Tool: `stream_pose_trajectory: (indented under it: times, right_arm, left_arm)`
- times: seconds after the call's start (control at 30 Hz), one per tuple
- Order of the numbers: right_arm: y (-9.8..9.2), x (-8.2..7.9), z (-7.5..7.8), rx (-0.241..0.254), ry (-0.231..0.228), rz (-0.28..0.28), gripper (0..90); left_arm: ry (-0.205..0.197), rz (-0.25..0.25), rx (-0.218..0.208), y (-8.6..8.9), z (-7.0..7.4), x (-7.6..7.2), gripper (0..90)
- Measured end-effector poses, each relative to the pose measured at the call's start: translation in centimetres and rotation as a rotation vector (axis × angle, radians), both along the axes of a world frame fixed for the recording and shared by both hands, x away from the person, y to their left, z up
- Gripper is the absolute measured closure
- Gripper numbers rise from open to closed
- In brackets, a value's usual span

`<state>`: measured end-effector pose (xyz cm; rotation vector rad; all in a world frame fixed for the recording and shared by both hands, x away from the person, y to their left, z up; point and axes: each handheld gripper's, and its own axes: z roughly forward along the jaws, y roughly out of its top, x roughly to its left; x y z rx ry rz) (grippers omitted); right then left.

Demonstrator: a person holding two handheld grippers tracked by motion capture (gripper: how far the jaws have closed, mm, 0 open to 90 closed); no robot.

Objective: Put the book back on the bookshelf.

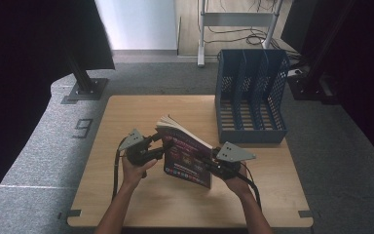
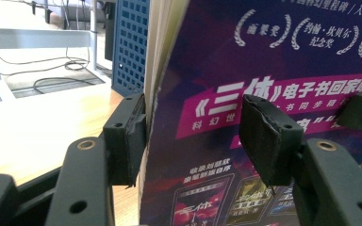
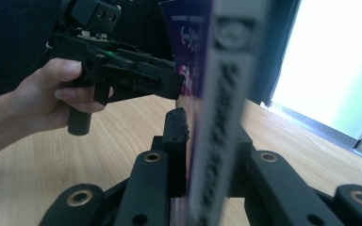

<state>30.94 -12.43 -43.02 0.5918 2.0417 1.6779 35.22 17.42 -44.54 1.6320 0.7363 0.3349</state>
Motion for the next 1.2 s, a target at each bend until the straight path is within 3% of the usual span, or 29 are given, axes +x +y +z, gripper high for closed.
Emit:
stream_pose_trajectory:
  times: [0.2,0.43,0.83,0.97,1.2]
  right_arm:
    - [0.6,0.5,0.2,-0.005,0.011,-0.019,74.5]
    - [0.4,1.3,0.0,0.022,0.045,-0.06,79.7]
    - [0.4,1.2,0.0,0.061,0.081,-0.11,81.1]
    - [0.2,1.3,0.0,0.105,0.114,-0.125,81.1]
    - [-0.2,0.9,0.3,0.137,0.103,-0.141,81.2]
  left_arm:
    - [0.004,0.001,0.004,0.1,0.0,0.0,42.9]
    - [0.005,0.0,0.007,0.1,0.0,0.0,42.9]
    - [0.004,0.019,0.016,0.3,-0.2,-0.3,41.8]
    - [0.009,0.025,0.026,0.3,-0.4,-0.4,41.3]
    - [0.012,0.026,0.052,0.1,-0.6,-0.7,41.3]
